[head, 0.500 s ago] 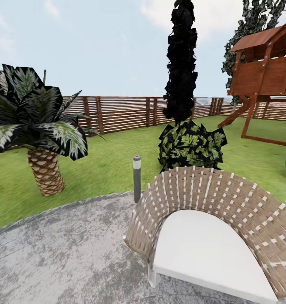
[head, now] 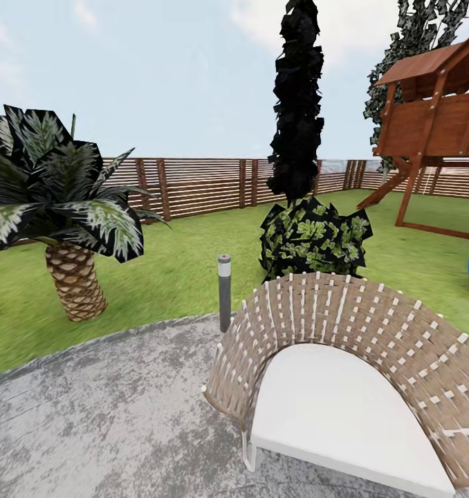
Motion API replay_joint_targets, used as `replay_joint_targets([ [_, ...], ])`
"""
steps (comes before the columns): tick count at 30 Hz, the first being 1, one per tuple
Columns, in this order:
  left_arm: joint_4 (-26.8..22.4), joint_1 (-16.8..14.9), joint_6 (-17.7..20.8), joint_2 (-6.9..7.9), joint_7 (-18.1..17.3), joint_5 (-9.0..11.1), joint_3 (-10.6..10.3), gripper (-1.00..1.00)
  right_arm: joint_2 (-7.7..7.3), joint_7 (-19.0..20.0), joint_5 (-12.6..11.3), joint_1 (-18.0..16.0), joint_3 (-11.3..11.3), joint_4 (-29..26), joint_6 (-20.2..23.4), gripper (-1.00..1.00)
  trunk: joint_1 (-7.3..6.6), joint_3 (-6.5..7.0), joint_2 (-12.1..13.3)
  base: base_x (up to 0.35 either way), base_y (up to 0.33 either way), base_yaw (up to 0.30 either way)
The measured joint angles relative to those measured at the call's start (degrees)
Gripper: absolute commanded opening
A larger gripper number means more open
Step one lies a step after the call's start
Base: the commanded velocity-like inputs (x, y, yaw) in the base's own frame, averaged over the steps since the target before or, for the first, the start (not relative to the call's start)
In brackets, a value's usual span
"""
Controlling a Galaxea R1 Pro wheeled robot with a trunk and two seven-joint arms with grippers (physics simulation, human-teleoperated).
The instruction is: Pick up the pesticide atomizer in the garden and spray insectifuge to fully cover both potted plants in the garden.
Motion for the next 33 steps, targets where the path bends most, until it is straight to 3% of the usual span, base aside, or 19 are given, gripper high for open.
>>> replay_joint_targets([
  [13,-0.19,-0.01,-0.19,-0.03,0.0,0.09,-0.08,1.0,-0.04,-0.02,-0.02,-0.06,-0.29,-0.77,-3.77,1.0,0.0,0.0,0.0,0.0,0.0,0.0],
  [21,-0.14,-0.01,-3.14,0.0,0.0,0.1,0.06,1.0,-0.07,-0.09,0.02,-0.06,-0.22,-0.77,-3.9,1.0,0.0,0.01,0.0,0.0,0.0,0.0],
  [33,-0.13,-0.01,-3.72,0.0,0.0,0.11,0.25,1.0,-0.03,-0.09,0.01,-0.06,-0.21,-0.77,-4.6,1.0,0.0,0.01,0.0,0.0,0.0,0.0],
])
